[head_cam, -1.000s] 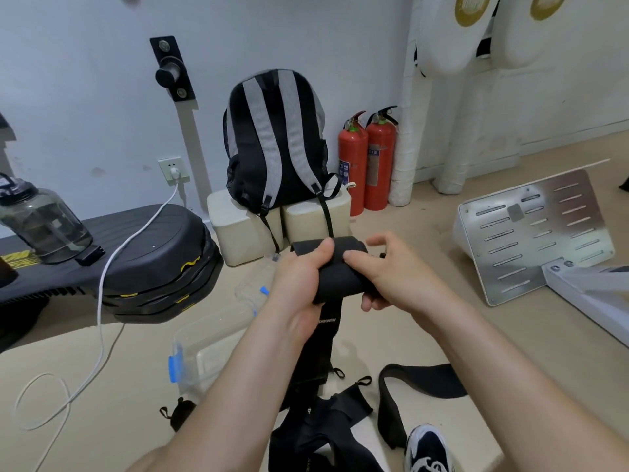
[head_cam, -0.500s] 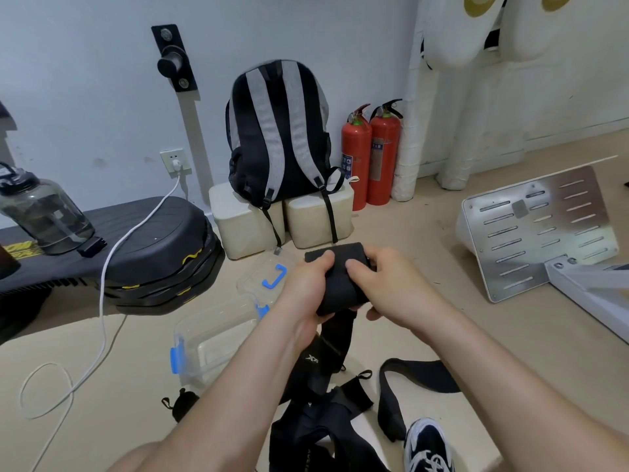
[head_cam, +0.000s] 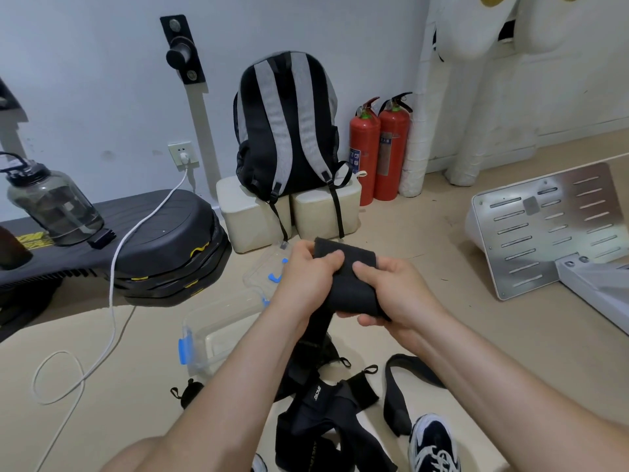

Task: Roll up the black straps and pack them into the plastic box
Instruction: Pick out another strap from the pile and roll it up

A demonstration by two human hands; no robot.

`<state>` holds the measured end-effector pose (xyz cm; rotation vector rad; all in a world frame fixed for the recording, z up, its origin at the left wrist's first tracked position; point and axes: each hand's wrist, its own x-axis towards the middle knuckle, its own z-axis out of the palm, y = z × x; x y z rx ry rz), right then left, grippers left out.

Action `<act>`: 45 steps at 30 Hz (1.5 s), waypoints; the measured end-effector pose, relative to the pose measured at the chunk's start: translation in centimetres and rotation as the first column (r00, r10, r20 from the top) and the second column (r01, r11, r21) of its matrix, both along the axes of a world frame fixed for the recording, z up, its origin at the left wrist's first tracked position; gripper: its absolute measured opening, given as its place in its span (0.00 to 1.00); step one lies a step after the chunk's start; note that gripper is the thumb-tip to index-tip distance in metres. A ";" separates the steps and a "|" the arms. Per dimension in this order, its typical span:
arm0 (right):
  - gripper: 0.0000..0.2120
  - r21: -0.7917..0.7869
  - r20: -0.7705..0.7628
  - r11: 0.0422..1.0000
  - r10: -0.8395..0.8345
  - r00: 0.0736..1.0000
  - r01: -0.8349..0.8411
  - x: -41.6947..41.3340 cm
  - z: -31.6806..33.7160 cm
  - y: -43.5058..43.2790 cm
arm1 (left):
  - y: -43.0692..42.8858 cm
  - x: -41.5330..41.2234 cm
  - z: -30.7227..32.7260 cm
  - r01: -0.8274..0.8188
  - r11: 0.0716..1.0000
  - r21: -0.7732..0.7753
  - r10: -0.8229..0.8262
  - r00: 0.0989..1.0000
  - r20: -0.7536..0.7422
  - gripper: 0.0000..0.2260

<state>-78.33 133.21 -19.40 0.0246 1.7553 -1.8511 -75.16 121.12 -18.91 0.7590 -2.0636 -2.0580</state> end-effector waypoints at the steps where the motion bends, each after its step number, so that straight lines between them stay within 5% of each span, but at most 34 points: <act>1: 0.09 0.002 -0.010 1.000 -0.028 1.000 0.028 -0.1 0.1 -0.1 | -0.3 0.2 0.1 -0.025 0.999 -0.021 0.024 0.999 -0.030 0.16; 7: 0.04 -0.113 0.080 0.985 -0.125 0.989 0.133 -1.2 1.8 0.4 | -2.1 1.4 0.9 0.346 0.914 -0.213 -0.389 0.898 -0.208 0.15; 11: 0.03 -0.138 0.153 0.983 -0.098 0.983 0.119 -0.9 1.9 0.2 | -1.5 1.2 0.8 0.237 0.943 -0.234 -0.299 0.913 -0.279 0.05; 21: 0.06 -0.242 0.030 0.956 -0.163 0.986 0.166 -0.2 1.5 -1.1 | -0.4 0.2 -0.8 -0.094 0.989 -0.118 0.064 0.970 -0.236 0.07; 28: 0.10 -0.179 -0.217 0.971 -0.198 0.956 0.161 0.9 0.5 -2.3 | -0.4 0.2 -0.8 -0.204 0.978 0.048 0.209 0.966 -0.151 0.09; 37: 0.06 0.073 -0.480 0.996 0.082 0.873 -0.053 0.6 0.2 -2.3 | -0.8 0.9 -0.5 -0.196 0.975 0.102 0.195 0.981 0.018 0.08; 41: 0.05 0.045 -0.450 0.999 0.025 0.893 -0.005 -0.8 0.7 -2.0 | -1.7 1.0 0.0 -0.018 0.994 0.104 0.012 0.998 0.064 0.13; 45: 0.09 -0.065 -0.323 0.998 -0.044 0.945 0.024 -1.9 1.9 -1.3 | -2.4 1.1 0.6 0.057 0.981 0.187 -0.044 0.997 -0.070 0.15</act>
